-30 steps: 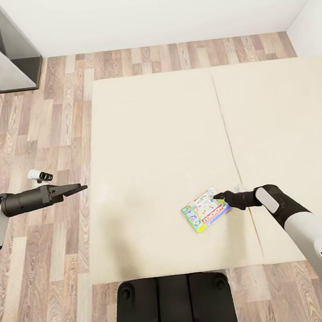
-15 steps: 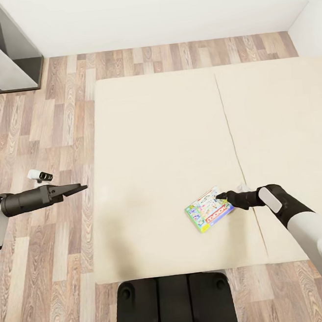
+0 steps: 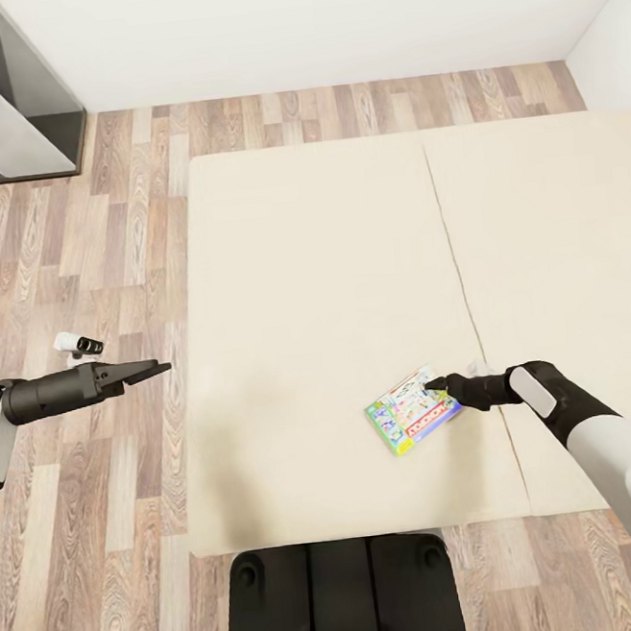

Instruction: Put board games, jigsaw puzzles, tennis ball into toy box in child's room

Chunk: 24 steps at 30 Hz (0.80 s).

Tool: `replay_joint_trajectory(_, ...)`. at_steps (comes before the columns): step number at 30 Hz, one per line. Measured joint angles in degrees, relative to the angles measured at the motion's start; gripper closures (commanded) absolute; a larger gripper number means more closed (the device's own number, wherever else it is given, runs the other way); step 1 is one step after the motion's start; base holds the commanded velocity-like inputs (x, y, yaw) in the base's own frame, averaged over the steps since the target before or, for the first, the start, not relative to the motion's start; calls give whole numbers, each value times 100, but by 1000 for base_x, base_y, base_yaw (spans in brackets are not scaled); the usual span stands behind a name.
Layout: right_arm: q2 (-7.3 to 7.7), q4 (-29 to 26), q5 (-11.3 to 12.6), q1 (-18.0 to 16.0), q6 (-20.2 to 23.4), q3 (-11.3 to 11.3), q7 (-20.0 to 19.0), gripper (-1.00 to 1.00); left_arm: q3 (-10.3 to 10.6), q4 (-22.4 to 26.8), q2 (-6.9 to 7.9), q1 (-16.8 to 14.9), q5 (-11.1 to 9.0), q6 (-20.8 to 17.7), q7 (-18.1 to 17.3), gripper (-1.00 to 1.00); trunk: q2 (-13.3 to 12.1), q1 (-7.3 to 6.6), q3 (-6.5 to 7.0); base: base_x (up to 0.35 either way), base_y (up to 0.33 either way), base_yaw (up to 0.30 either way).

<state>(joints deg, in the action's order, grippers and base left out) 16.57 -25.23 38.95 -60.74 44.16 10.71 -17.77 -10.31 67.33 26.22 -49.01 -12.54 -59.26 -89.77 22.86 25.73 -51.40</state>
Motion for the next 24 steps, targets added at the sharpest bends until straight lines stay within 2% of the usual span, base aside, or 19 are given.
replay_joint_trajectory(1,-92,-2,-44,-2,-9,4,-138,-100,3,0,-1,0,3,0,0,-100,0,2,0,0,0,0)
replay_joint_trajectory(2,-330,0,11,0,-1,1,-242,-100,5,0,-1,0,1,0,0,-100,0,0,0,0,0,0)
replay_joint_trajectory(3,-404,1,129,4,10,1,-308,-100,8,-2,-3,-2,3,1,0,-100,-3,3,-1,0,0,0)
replay_joint_trajectory(24,-397,2,92,3,17,11,-434,-100,10,-1,-1,-2,2,1,-1,-100,-3,2,-1,0,4,0)
